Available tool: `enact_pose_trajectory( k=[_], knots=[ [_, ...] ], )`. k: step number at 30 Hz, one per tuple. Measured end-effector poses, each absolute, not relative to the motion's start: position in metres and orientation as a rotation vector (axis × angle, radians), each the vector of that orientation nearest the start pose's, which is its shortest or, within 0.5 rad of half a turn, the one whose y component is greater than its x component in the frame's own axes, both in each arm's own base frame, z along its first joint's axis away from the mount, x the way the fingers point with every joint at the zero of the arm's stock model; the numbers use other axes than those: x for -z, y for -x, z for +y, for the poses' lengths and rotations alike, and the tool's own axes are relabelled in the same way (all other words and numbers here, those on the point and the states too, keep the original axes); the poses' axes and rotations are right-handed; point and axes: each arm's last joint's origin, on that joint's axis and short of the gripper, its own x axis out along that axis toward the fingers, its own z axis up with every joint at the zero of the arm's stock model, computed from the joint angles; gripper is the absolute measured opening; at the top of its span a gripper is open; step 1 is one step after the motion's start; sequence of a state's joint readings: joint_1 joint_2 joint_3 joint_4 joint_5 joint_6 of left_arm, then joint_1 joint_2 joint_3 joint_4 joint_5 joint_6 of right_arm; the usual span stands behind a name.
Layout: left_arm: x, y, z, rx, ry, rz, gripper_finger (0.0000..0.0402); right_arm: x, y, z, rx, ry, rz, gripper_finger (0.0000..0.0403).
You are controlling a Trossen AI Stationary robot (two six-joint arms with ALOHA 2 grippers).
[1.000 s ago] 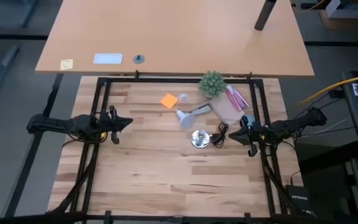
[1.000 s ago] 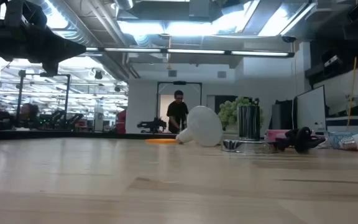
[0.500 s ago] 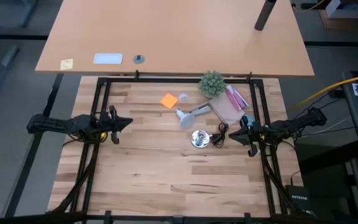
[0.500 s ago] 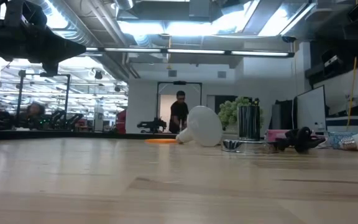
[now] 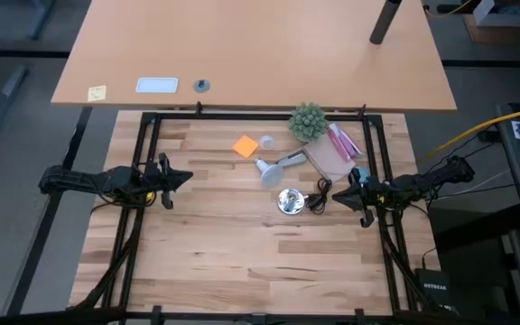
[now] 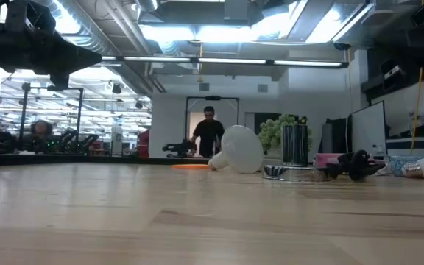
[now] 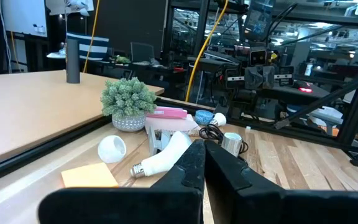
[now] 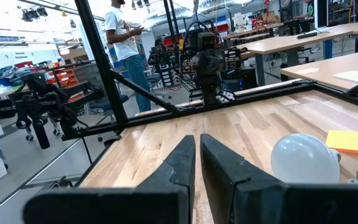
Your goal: Screw lightbulb
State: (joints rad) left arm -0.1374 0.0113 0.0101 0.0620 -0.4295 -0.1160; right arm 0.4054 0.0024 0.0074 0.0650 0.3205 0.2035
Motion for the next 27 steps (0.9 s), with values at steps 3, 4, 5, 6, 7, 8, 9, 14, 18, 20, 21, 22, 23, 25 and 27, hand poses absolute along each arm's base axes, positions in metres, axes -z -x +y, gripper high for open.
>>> enact_pose_trajectory(
  k=[3, 4, 5, 6, 7, 8, 9, 14, 18, 20, 21, 22, 23, 25, 27],
  knots=[
    [-0.172, -0.096, -0.001, -0.289, 0.132, -0.076, 0.0001, -0.172, -0.092, 0.029, -0.09, -0.226, -0.057, 0.003],
    [-0.172, -0.096, -0.001, -0.288, 0.132, -0.076, 0.0001, -0.172, -0.092, 0.029, -0.087, -0.224, -0.057, 0.003],
    [-0.172, -0.096, -0.001, -0.289, 0.132, -0.076, 0.0001, -0.172, -0.092, 0.029, -0.083, -0.224, -0.058, 0.003],
    [-0.172, -0.096, -0.001, -0.288, 0.132, -0.076, 0.0001, -0.172, -0.092, 0.029, -0.082, -0.224, -0.058, 0.003],
    [-0.172, -0.096, -0.001, -0.289, 0.132, -0.076, 0.0001, -0.172, -0.092, 0.029, -0.083, -0.223, -0.058, 0.003],
    [-0.172, -0.096, -0.001, -0.288, 0.132, -0.076, 0.0001, -0.172, -0.092, 0.029, -0.083, -0.223, -0.058, 0.003],
    [-0.172, -0.096, -0.001, -0.288, 0.132, -0.075, 0.0001, -0.172, -0.092, 0.029, -0.083, -0.223, -0.059, 0.003],
    [-0.172, -0.096, -0.001, -0.289, 0.132, -0.076, 0.0001, -0.179, -0.091, 0.028, -0.052, -0.261, -0.132, 0.003],
    [-0.172, -0.096, -0.001, -0.288, 0.132, -0.076, 0.0001, -0.192, -0.088, 0.026, -0.057, -0.316, -0.261, 0.003],
    [-0.172, -0.096, -0.001, -0.288, 0.132, -0.076, 0.0001, -0.199, -0.086, 0.025, -0.043, -0.347, -0.329, 0.003],
    [-0.172, -0.096, -0.001, -0.288, 0.132, -0.076, 0.0001, -0.202, -0.085, 0.024, -0.031, -0.364, -0.362, 0.003],
    [-0.172, -0.096, -0.001, -0.288, 0.132, -0.076, 0.0001, -0.204, -0.084, 0.023, -0.017, -0.379, -0.392, 0.003],
    [-0.172, -0.096, -0.001, -0.288, 0.132, -0.076, 0.0001, -0.207, -0.083, 0.022, -0.004, -0.395, -0.419, 0.003],
    [-0.172, -0.096, -0.001, -0.288, 0.132, -0.076, 0.0001, -0.209, -0.082, 0.021, 0.023, -0.411, -0.445, 0.003],
    [-0.172, -0.096, -0.001, -0.288, 0.132, -0.076, 0.0001, -0.209, -0.082, 0.019, 0.071, -0.421, -0.449, 0.003]
  ],
)
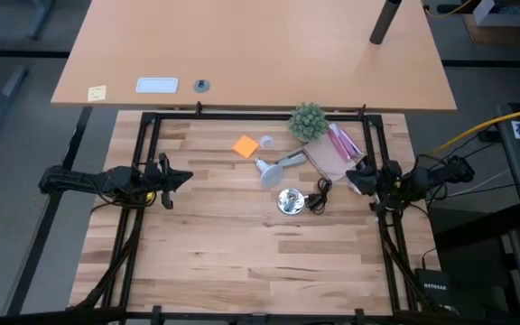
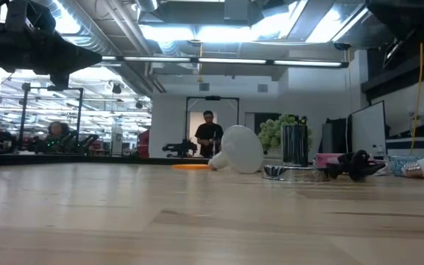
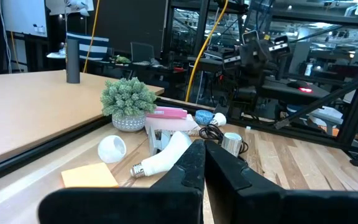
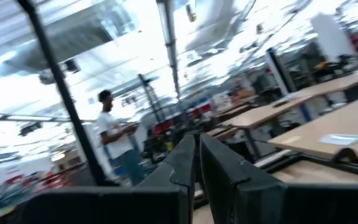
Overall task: Screw lightbulb
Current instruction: Move the silver lamp to the center of the table
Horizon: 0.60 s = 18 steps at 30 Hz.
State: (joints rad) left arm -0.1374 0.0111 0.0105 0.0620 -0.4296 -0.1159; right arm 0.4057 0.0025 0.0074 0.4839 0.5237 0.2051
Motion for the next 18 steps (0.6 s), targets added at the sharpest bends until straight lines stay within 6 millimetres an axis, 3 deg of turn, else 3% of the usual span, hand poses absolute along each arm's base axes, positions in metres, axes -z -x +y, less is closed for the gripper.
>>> enact_pose_trajectory(
  k=[10, 18],
  knots=[
    [-0.172, -0.096, -0.001, -0.288, 0.132, -0.076, 0.0001, -0.218, -0.092, 0.021, 0.163, -0.427, -0.381, 0.0037],
    [-0.172, -0.096, -0.001, -0.289, 0.132, -0.076, 0.0001, -0.229, -0.123, 0.035, 0.18, -0.268, -0.196, 0.0129]
  ],
)
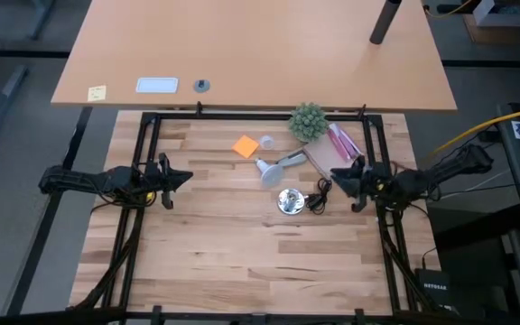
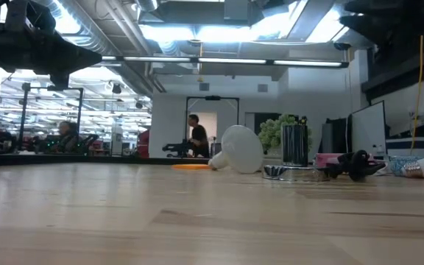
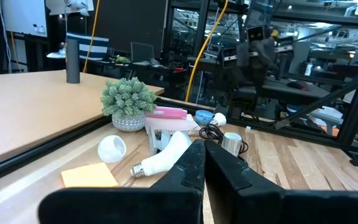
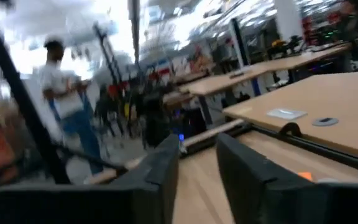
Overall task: Screw lightbulb
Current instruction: Move the silver lamp to the center of the table
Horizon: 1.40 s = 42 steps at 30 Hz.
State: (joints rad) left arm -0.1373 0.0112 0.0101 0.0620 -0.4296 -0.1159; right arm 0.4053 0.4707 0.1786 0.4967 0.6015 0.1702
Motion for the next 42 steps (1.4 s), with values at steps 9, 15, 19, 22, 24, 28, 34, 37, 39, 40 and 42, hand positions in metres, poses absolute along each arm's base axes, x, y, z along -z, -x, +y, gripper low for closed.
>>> enact_pose_trajectory(
  k=[9, 15, 19, 22, 24, 28, 34, 37, 39, 40, 42],
  knots=[
    [-0.172, -0.096, -0.001, -0.289, 0.132, -0.076, 0.0001, -0.221, -0.178, 0.059, 0.161, 0.104, 0.15, 0.0183],
    [-0.172, -0.096, -0.001, -0.289, 0.132, -0.076, 0.0001, -0.204, -0.211, 0.071, 0.237, 0.25, 0.374, 0.0174],
    [-0.172, -0.096, -0.001, -0.289, 0.132, -0.076, 0.0001, -0.195, -0.232, 0.074, 0.238, 0.297, 0.481, 0.0167],
    [-0.172, -0.096, -0.001, -0.289, 0.132, -0.076, 0.0001, -0.191, -0.246, 0.074, 0.233, 0.3, 0.521, 0.0163],
    [-0.172, -0.096, -0.001, -0.289, 0.132, -0.076, 0.0001, -0.189, -0.253, 0.073, 0.22, 0.294, 0.542, 0.0163],
    [-0.172, -0.096, -0.001, -0.289, 0.132, -0.076, 0.0001, -0.191, -0.263, 0.072, 0.193, 0.217, 0.6, 0.0163],
    [-0.172, -0.096, -0.001, -0.289, 0.132, -0.076, 0.0001, -0.195, -0.261, 0.071, 0.234, 0.192, 0.761, 0.0162],
    [-0.172, -0.096, -0.001, -0.288, 0.132, -0.076, 0.0001, -0.193, -0.257, 0.07, 0.261, 0.158, 0.803, 0.0162],
    [-0.172, -0.096, -0.001, -0.288, 0.132, -0.076, 0.0001, -0.193, -0.256, 0.07, 0.27, 0.142, 0.811, 0.0162],
    [-0.172, -0.096, -0.001, -0.289, 0.132, -0.076, 0.0001, -0.192, -0.256, 0.07, 0.272, 0.141, 0.814, 0.0162],
    [-0.172, -0.096, -0.001, -0.288, 0.132, -0.076, 0.0001, -0.192, -0.256, 0.069, 0.273, 0.144, 0.82, 0.0162]
  ],
)
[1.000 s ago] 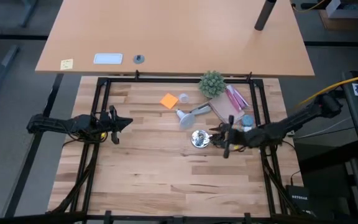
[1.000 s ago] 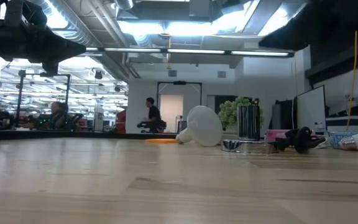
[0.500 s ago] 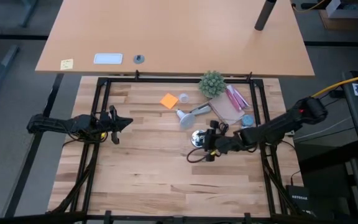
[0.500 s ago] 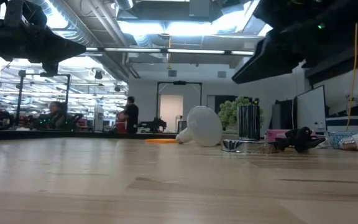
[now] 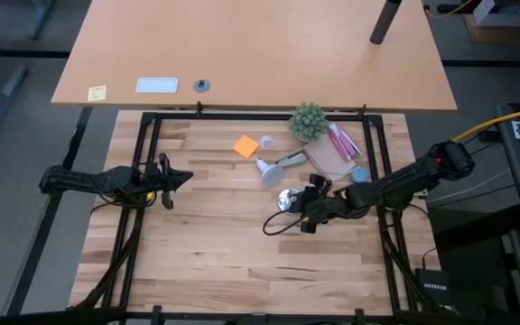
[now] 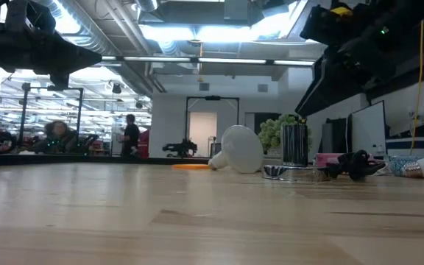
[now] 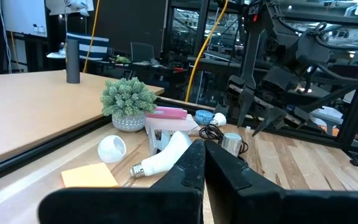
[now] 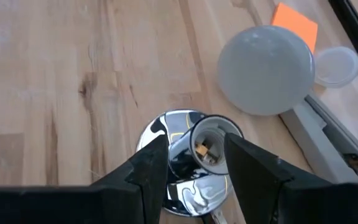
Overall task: Screw lightbulb
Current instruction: Move the silver lamp to the center of the table
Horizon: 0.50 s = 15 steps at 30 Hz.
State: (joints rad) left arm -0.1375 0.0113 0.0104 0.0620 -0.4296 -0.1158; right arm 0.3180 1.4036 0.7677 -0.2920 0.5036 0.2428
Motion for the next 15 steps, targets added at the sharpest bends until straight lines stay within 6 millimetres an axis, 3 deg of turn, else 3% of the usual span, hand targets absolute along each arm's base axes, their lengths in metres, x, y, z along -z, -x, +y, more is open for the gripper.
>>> enact_pose_trajectory(
  k=[6, 15],
  knots=[
    [-0.172, -0.096, -0.001, -0.288, 0.132, -0.076, 0.0001, -0.19, -0.257, 0.069, 0.282, 0.151, 0.824, 0.0162],
    [-0.172, -0.096, -0.001, -0.288, 0.132, -0.076, 0.0001, -0.167, -0.265, 0.071, 0.294, 0.189, 0.899, 0.0162]
  ],
)
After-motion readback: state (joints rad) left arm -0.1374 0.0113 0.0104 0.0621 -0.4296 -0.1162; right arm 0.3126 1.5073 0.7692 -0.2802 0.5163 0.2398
